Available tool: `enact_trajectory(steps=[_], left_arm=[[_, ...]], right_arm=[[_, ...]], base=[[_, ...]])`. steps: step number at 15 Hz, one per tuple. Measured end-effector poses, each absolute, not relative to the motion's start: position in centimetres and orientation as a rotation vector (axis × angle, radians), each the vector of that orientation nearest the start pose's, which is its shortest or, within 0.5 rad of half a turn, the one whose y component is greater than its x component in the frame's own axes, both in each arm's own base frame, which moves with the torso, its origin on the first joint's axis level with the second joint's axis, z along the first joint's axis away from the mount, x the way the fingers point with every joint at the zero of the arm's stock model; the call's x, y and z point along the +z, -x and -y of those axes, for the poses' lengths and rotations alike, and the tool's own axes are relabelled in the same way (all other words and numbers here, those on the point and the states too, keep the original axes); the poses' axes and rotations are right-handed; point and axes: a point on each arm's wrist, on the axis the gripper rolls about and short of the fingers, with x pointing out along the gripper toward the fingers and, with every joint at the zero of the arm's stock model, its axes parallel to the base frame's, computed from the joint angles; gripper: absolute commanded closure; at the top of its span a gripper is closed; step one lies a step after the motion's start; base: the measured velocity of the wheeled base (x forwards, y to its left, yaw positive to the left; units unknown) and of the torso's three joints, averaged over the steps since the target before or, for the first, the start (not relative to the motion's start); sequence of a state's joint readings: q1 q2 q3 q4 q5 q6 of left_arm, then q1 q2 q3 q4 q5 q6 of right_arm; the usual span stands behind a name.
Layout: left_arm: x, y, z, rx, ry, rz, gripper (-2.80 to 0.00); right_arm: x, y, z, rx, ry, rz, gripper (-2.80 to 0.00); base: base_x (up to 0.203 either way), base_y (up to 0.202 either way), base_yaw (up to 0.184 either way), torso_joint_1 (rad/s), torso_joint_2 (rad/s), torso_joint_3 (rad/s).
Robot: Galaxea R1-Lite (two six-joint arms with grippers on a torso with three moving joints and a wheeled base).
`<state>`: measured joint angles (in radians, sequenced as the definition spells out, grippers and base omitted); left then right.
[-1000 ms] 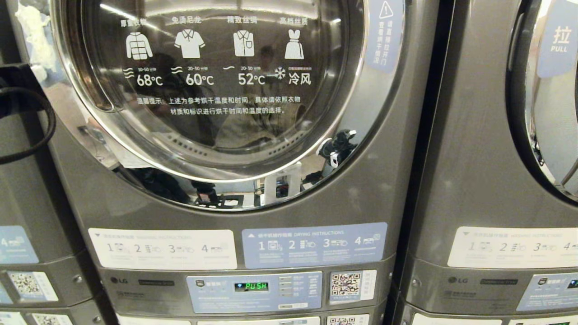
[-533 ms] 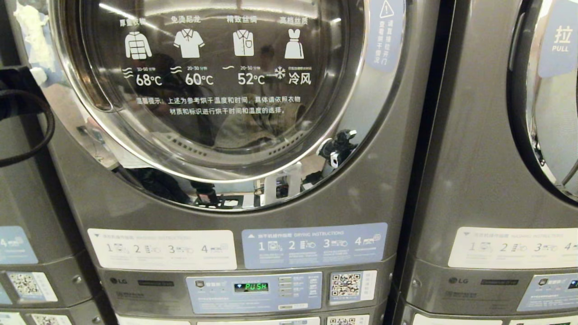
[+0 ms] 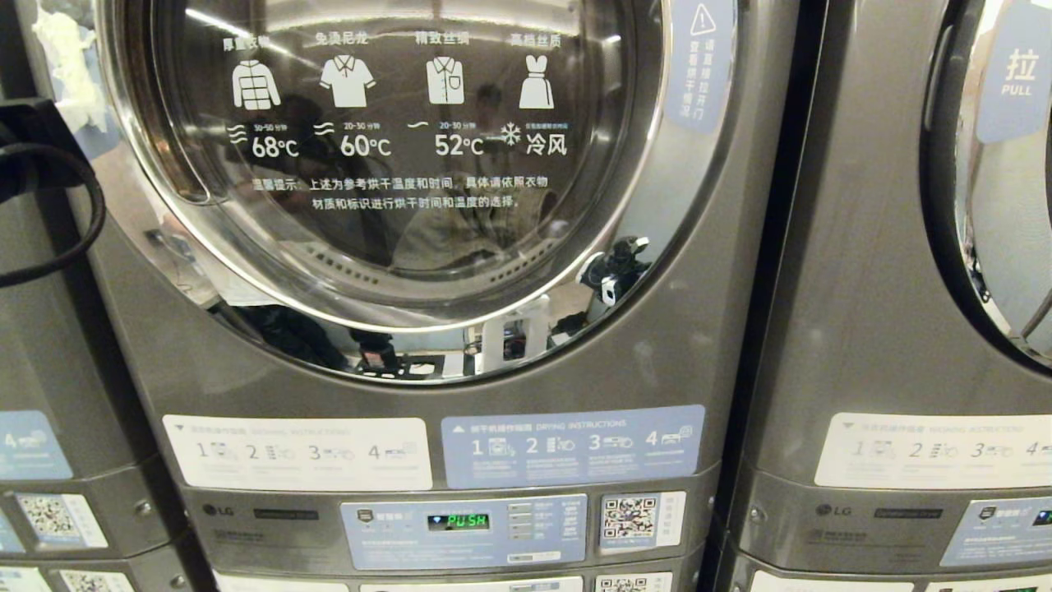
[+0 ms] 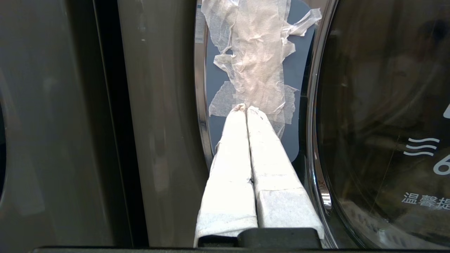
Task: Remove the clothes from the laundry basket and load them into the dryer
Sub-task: Close the dryer
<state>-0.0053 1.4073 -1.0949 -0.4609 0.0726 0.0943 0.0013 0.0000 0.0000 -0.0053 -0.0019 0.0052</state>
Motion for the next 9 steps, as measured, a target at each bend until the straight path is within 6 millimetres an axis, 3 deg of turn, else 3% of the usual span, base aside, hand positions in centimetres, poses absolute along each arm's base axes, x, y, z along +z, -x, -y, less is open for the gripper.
enact_trajectory(steps=[9], left_arm=[[32.25,-25.12,0.09,0.035,-0.090,0.132,0.00]], right_arm=[[7.60,2.28,0.01,0.000,-0.007,0.005,0.00]], base=[[0.000,0.000,0.000,0.000,0.00,0.000]])
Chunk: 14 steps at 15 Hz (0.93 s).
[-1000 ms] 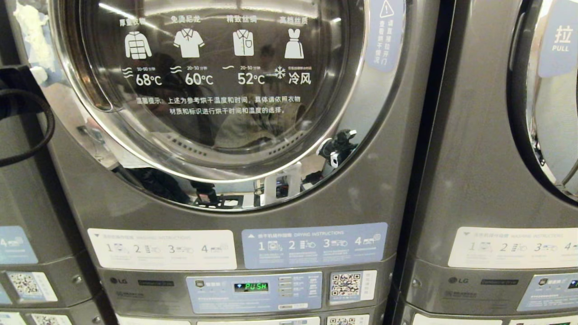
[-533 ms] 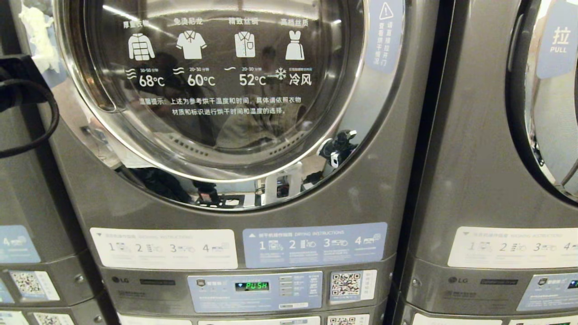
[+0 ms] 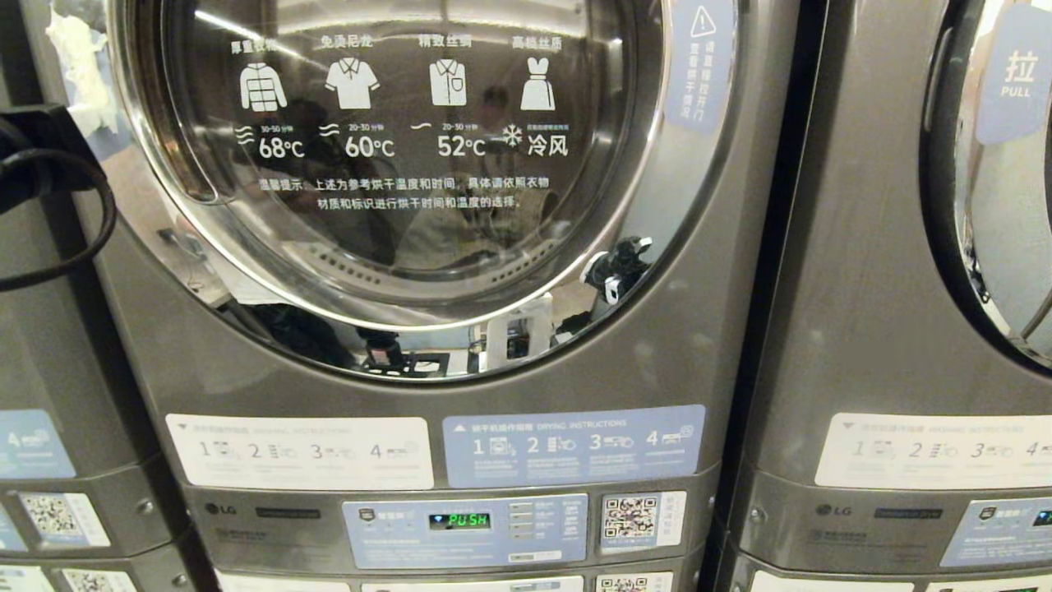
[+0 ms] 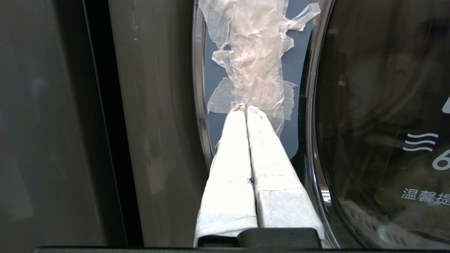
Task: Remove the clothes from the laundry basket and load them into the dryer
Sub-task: Close the dryer
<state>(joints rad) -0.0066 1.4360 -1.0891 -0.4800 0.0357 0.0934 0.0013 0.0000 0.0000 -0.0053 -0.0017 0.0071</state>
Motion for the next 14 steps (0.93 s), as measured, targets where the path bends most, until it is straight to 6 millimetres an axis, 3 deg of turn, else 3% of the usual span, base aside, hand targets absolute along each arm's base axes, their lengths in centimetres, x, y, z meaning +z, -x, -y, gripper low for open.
enact_trajectory(steps=[2,4,6,9,11,14], left_arm=[[32.9,-24.3,0.1,0.036,-0.098,0.153,0.00],[34.5,-22.0,0.2,0.032,-0.131,0.215,0.00],[36.4,-18.4,0.1,0.046,-0.191,0.293,0.00],[38.3,-10.3,0.2,0.009,-0.317,0.422,0.00],[37.5,-4.5,0.3,-0.023,-0.374,0.454,0.00],[33.1,2.6,0.3,-0.063,-0.385,0.391,0.00]], right_arm=[[7.6,2.3,0.0,0.000,-0.007,0.005,0.00],[7.6,2.3,0.0,-0.002,-0.007,0.005,0.00],[7.6,2.3,0.0,0.000,-0.007,0.005,0.00],[7.6,2.3,0.0,0.000,-0.005,0.005,0.00],[7.6,2.3,0.0,0.000,-0.006,0.004,0.00],[7.6,2.3,0.0,0.000,-0.006,0.004,0.00]], base=[[0.000,0.000,0.000,0.000,0.00,0.000],[0.000,0.000,0.000,0.013,0.01,-0.004],[0.000,0.000,0.000,0.003,0.01,0.001],[0.000,0.000,0.000,-0.007,0.01,0.009],[0.000,0.000,0.000,0.000,0.00,0.000],[0.000,0.000,0.000,0.000,0.00,0.000]])
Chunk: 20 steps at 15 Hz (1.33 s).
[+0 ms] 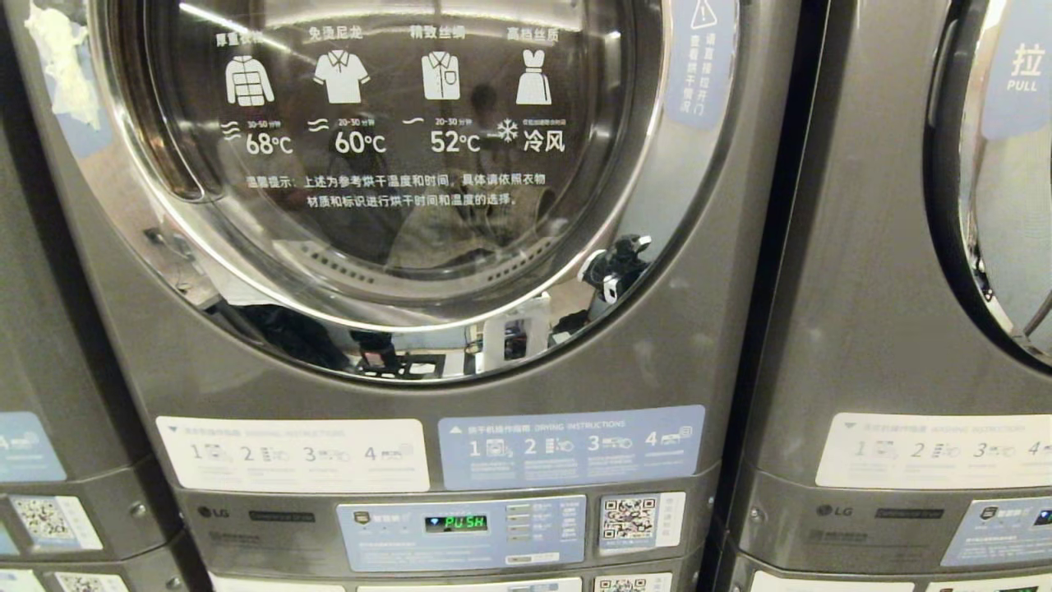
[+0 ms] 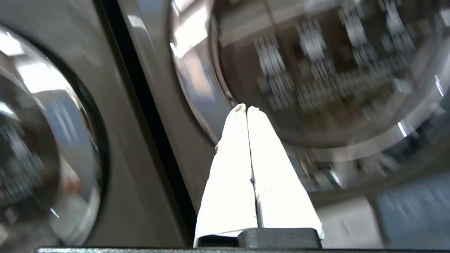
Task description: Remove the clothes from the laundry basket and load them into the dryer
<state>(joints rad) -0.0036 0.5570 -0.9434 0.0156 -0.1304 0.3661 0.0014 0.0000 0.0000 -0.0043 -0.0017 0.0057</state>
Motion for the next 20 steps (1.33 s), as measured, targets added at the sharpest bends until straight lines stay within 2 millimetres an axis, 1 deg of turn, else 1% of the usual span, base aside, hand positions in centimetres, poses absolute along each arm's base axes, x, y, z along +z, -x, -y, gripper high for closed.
enact_trajectory(steps=[1,2,3,4,6,8,9,10,12,15,20], left_arm=[[30.7,4.0,0.3,-0.082,-0.362,0.331,0.00],[27.7,4.8,0.3,-0.102,-0.328,0.249,0.00],[24.3,5.2,0.3,-0.120,-0.289,0.159,0.00],[21.3,5.3,0.3,-0.132,-0.259,0.091,0.00],[15.5,4.6,0.3,-0.146,-0.212,-0.019,0.00],[11.2,3.4,0.3,-0.135,-0.192,-0.065,0.00],[9.5,2.9,0.2,-0.106,-0.180,-0.058,0.00],[8.6,2.5,0.1,-0.066,-0.156,-0.037,0.00],[7.9,2.3,0.1,-0.037,-0.134,-0.010,0.00],[7.6,2.3,0.0,-0.013,-0.068,-0.004,0.00],[7.5,2.3,0.0,-0.007,-0.048,-0.005,0.00]], right_arm=[[7.6,2.3,0.0,0.000,-0.006,0.004,0.00],[7.6,2.3,0.0,0.000,-0.006,0.004,0.00],[7.6,2.3,0.0,0.000,-0.006,0.004,0.00],[7.6,2.3,0.0,0.000,-0.006,0.004,0.00],[7.6,2.3,0.0,-0.001,-0.006,0.004,0.00],[7.6,2.3,0.0,0.000,-0.005,0.004,0.00],[7.6,2.3,0.0,0.000,-0.005,0.004,0.00],[7.6,2.3,0.0,0.000,-0.006,0.004,0.00],[7.6,2.3,0.0,0.000,-0.006,0.003,0.00],[7.6,2.3,0.0,-0.001,-0.003,0.003,0.00],[7.6,2.3,0.0,-0.001,-0.007,0.003,0.00]], base=[[0.000,0.000,0.000,0.000,0.00,0.000],[0.000,0.000,0.000,0.000,0.00,0.000],[0.000,0.000,0.000,0.000,0.00,0.000],[0.000,0.000,0.000,0.000,0.00,0.000],[0.000,0.000,0.000,0.000,0.00,0.000],[0.000,0.000,0.000,0.000,0.00,0.000],[0.000,0.000,0.000,0.000,0.00,0.000],[0.000,0.000,0.000,0.000,0.00,0.000],[0.000,0.000,0.000,0.000,0.00,0.000],[0.000,0.000,0.000,0.000,0.00,0.000],[0.000,0.000,0.000,0.000,0.00,0.000]])
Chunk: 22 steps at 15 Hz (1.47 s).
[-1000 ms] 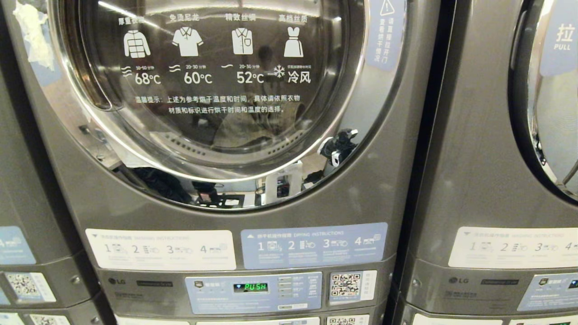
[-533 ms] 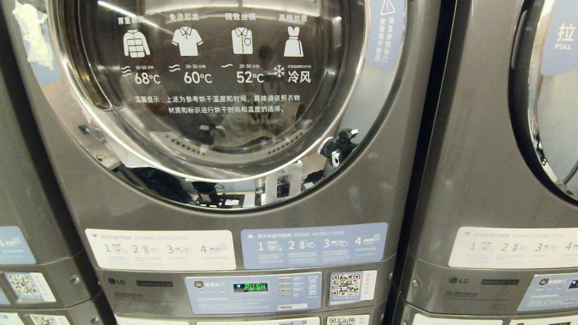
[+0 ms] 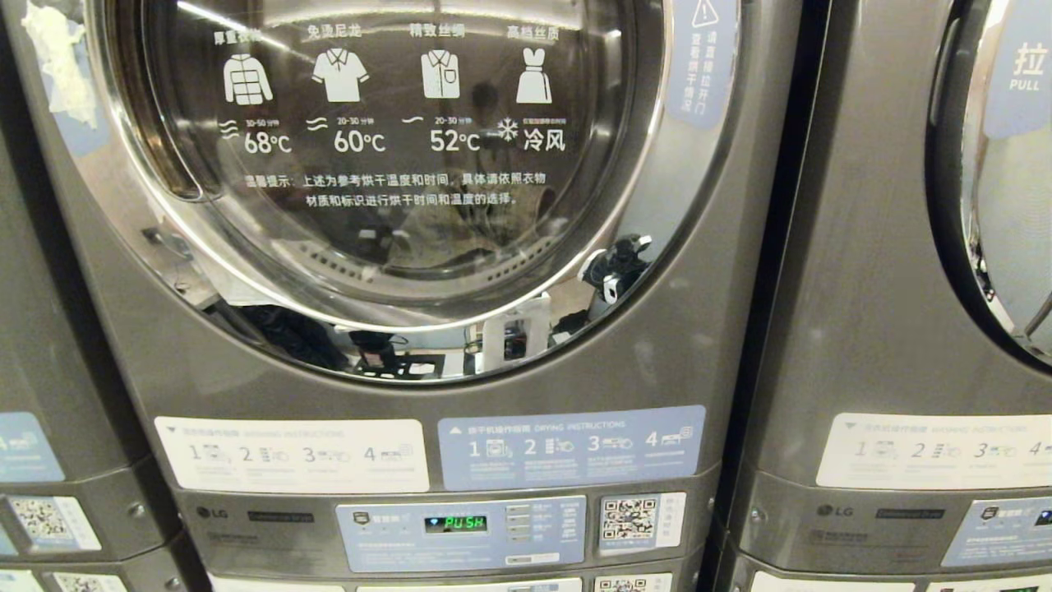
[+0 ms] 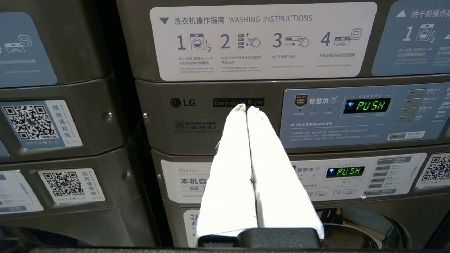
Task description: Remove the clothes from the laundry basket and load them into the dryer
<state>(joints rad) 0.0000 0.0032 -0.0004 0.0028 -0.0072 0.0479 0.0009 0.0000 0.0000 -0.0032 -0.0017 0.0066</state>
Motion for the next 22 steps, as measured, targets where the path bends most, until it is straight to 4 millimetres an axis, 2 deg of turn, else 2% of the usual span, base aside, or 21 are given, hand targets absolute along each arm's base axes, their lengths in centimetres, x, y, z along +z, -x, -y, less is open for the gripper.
enact_trajectory(steps=[22], left_arm=[[7.55,2.27,0.01,-0.006,-0.047,-0.002,0.00]], right_arm=[[7.58,2.28,0.01,-0.001,-0.004,0.003,0.00]], base=[[0.000,0.000,0.000,0.000,0.00,0.000]])
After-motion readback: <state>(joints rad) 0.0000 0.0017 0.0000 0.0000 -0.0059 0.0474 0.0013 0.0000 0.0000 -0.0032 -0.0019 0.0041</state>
